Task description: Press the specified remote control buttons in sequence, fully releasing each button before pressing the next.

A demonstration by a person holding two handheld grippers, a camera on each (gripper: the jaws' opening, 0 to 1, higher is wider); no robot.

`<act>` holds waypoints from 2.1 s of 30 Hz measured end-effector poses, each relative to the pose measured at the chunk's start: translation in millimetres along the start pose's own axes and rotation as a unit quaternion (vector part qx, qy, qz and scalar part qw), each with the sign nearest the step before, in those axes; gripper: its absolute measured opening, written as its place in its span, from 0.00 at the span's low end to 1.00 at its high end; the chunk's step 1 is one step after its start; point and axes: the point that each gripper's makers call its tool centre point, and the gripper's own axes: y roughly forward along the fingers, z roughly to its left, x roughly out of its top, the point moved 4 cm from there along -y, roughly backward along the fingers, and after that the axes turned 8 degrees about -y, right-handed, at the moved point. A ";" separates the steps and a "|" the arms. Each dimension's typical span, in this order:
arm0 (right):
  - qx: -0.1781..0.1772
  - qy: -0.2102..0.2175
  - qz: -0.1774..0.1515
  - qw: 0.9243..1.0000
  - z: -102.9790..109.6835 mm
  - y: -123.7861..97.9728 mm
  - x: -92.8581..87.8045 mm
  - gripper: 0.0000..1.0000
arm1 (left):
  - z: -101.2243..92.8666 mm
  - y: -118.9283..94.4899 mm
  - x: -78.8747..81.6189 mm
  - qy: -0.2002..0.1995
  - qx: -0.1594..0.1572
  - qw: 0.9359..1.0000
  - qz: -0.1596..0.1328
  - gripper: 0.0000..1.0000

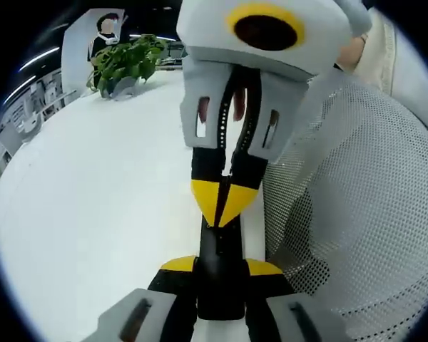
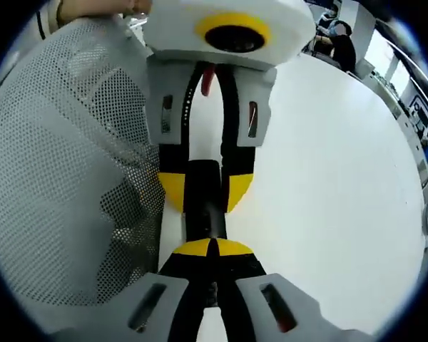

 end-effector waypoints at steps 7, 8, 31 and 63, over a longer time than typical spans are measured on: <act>-0.011 -0.004 -0.004 1.000 2.1 0.6 0.1 0.00 | -0.5 0.4 0.3 0.005 -0.003 1.000 0.001 0.24; -0.012 -0.007 -0.005 1.000 1.9 0.8 -0.1 0.00 | -0.6 0.4 0.4 0.006 -0.003 1.000 0.001 0.24; 0.003 -0.013 -0.008 1.000 0.1 2.0 1.2 0.00 | -0.2 1.5 -0.1 0.009 -0.004 1.000 -0.004 0.24; -0.033 -0.067 0.004 0.997 6.3 6.6 11.9 0.00 | 0.6 2.4 -0.8 0.007 -0.007 1.000 -0.008 0.24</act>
